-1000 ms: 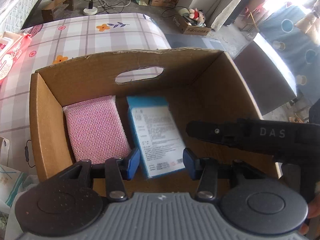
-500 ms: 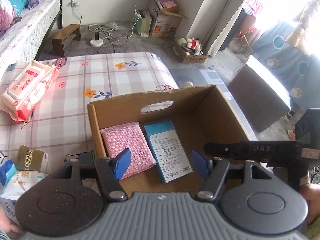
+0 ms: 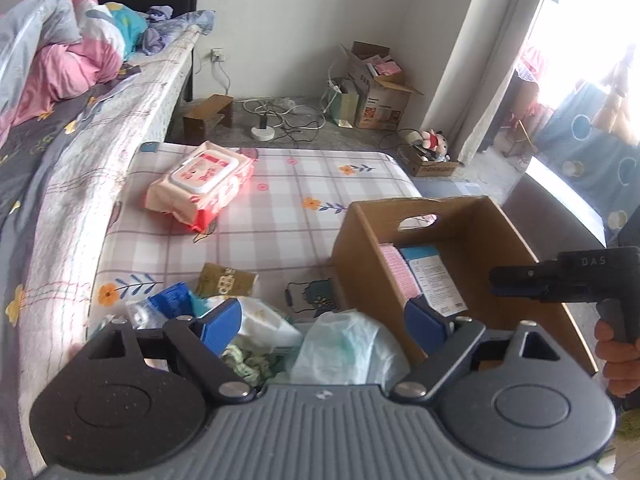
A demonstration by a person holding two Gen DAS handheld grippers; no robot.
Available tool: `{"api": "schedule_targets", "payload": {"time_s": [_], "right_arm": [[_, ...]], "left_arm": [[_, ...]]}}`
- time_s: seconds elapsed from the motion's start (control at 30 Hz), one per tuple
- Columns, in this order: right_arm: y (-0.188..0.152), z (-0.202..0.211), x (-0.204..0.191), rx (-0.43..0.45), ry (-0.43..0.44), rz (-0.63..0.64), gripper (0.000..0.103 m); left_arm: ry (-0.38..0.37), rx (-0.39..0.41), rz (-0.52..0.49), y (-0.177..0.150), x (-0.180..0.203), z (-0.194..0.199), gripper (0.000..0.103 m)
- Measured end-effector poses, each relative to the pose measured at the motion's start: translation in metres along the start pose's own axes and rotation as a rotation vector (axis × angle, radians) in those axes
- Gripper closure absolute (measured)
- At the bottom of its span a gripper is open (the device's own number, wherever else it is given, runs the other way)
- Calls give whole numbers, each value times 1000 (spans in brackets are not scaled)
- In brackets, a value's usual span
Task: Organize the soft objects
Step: 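Return the right gripper to the pile and grasp the white cotton swab pack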
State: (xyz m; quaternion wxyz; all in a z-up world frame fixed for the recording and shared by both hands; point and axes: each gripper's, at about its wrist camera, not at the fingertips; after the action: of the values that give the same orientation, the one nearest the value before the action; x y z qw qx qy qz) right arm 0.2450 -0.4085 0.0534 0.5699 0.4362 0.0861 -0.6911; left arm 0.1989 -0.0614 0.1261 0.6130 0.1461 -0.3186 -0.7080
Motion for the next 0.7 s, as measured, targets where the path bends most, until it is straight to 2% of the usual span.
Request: {"api": "schedule_targets", "payload": {"time_s": [0.1, 0.27, 0.37, 0.5, 0.57, 0.63, 0.7], "right_arm": [[-6, -16, -22, -34, 17, 23, 70], [-14, -54, -62, -112, 27, 65, 69], [-17, -82, -84, -152, 16, 96, 68], [-22, -120, -109, -207, -23, 187, 68], [-27, -136, -122, -227, -56, 274, 68], [-34, -154, -135, -248, -93, 391, 67], [-40, -169, -147, -263, -121, 503, 66]], "left_arm": [[18, 0, 47, -17, -26, 7, 13], [5, 16, 95, -39, -57, 5, 14], [-11, 4, 127, -44, -65, -7, 19], [-22, -46, 187, -40, -78, -37, 41], [2, -59, 236, -33, -90, -49, 47], [20, -57, 280, -25, -102, -58, 59], [26, -61, 304, -17, -110, -64, 64]]}}
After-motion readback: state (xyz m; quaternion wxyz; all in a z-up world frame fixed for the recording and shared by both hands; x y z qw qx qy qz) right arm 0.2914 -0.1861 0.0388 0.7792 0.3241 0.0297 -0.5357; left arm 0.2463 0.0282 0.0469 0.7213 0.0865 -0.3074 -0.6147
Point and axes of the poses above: each gripper's, at about its wrist camera, not at the fingertips, and z roughly against the way its jaws point, x to its right, y to its top
